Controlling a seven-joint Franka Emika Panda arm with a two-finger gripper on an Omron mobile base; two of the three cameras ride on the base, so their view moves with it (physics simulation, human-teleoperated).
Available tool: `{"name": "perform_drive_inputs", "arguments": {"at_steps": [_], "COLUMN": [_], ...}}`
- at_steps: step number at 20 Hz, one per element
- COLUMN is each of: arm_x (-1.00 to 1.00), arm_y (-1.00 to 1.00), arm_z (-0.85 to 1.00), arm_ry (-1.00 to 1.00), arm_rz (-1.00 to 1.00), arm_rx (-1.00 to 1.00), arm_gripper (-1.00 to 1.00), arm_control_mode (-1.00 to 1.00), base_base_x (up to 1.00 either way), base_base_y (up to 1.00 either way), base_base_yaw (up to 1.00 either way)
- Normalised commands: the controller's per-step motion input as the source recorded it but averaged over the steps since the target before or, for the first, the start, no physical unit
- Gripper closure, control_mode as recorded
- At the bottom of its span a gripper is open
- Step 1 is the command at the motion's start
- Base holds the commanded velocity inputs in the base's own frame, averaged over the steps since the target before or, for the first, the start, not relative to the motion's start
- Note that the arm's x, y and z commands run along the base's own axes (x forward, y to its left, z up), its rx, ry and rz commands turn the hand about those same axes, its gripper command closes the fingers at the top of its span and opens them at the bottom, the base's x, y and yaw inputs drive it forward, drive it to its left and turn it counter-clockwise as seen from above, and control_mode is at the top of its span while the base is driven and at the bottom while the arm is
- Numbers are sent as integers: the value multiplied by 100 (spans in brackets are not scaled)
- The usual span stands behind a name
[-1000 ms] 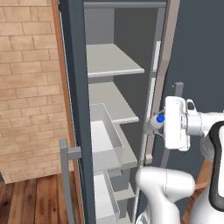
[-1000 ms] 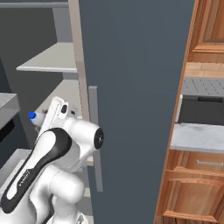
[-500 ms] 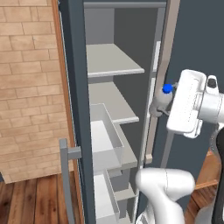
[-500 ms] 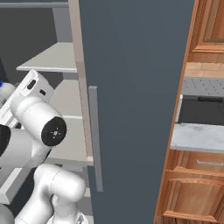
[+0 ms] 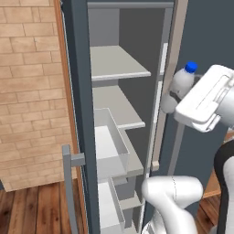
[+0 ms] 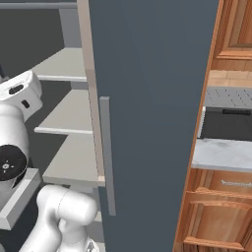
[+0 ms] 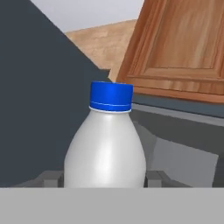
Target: Take the bottled waters from the counter and place them in the freezer to freeze. Close the freezer door after placing the bottles.
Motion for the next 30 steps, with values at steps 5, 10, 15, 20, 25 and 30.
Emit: {"name": "perform_drive_inputs", "arguments": {"at_steps": [5, 10, 15, 20, 25, 30], "arm_x": [0, 9, 53, 61, 45, 22], "arm_y": [-1, 15, 36, 20, 2, 0], "arm_z": [0, -2, 0, 0, 0, 5], "arm_ry": [0, 0, 5, 8, 3, 0], "arm_rz": [-2, 0, 0, 0, 0, 0], "arm_rx": [31, 0, 0, 0, 0, 0], "arm_gripper": [100, 100, 100, 100, 100, 100], "arm_control_mode": [-100, -100, -100, -100, -100, -100], "base_base_x": [0, 0, 0, 0, 0, 0], "base_base_y": [0, 0, 0, 0, 0, 0], "base_base_yaw": [0, 0, 0, 0, 0, 0]}}
